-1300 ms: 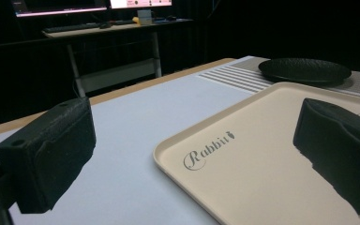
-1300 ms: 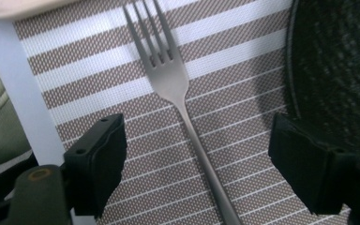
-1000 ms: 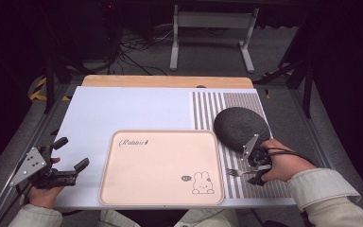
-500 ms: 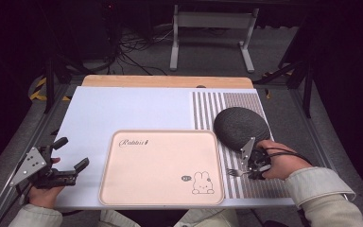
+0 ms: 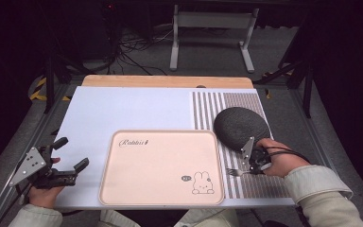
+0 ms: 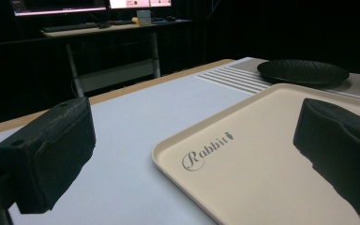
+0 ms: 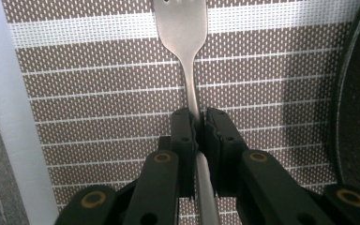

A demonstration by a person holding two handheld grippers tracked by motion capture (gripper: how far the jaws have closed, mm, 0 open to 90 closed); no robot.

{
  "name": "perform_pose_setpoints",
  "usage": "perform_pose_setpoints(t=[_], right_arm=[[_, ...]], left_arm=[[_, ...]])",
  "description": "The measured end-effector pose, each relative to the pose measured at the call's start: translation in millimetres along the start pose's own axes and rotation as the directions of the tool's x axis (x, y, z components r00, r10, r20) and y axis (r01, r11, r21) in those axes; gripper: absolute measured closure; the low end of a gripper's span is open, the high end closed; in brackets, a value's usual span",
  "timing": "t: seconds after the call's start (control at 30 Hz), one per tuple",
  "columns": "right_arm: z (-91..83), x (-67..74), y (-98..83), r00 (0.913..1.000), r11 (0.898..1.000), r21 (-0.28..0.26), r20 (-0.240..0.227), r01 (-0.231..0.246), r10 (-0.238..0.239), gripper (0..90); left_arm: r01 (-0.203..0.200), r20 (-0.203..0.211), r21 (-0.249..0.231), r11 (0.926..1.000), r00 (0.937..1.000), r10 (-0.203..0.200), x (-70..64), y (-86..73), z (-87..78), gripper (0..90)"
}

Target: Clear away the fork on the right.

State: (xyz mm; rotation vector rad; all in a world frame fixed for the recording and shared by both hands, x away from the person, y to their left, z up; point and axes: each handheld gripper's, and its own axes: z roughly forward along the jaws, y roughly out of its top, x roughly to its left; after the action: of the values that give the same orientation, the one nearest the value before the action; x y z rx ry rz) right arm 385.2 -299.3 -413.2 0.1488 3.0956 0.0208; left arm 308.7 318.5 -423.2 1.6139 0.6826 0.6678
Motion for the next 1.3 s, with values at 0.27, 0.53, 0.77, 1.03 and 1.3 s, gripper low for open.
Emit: perform_pose_setpoints(t=[0.27, 0.53, 0.77, 1.03, 1.3], right_arm=[[0.5, 0.3, 3.1, 0.9999, 1.000, 0.022, -0.009, 0.013, -0.013, 83.6], [0.4, -0.6, 2.1, 0.9999, 1.000, 0.017, -0.013, 0.011, -0.011, 84.3], [0.5, -0.3, 0.0, 0.9999, 1.000, -0.003, -0.012, -0.001, 0.001, 85.3], [-0.5, 0.1, -2.2, 0.9999, 1.000, -0.012, -0.008, -0.010, 0.010, 85.5], [-18.5, 2.2, -5.3, 0.9988, 0.996, -0.080, 0.034, -0.032, 0.035, 85.5]], left_arm=[[0.001, 0.004, 0.001, 1.0000, 1.0000, -0.001, 0.0, -0.1, 0.3, 0.1], [-0.001, 0.002, 0.001, 1.0000, 1.0000, 0.001, -0.2, -0.1, 0.4, 0.1], [0.000, 0.001, 0.003, 1.0000, 1.0000, 0.000, -0.1, -0.1, 0.6, 0.1], [0.000, 0.000, 0.003, 1.0000, 1.0000, 0.000, -0.1, 0.0, 0.4, 0.1], [0.000, 0.000, 0.003, 1.0000, 1.0000, 0.000, -0.1, 0.0, 0.6, 0.1]])
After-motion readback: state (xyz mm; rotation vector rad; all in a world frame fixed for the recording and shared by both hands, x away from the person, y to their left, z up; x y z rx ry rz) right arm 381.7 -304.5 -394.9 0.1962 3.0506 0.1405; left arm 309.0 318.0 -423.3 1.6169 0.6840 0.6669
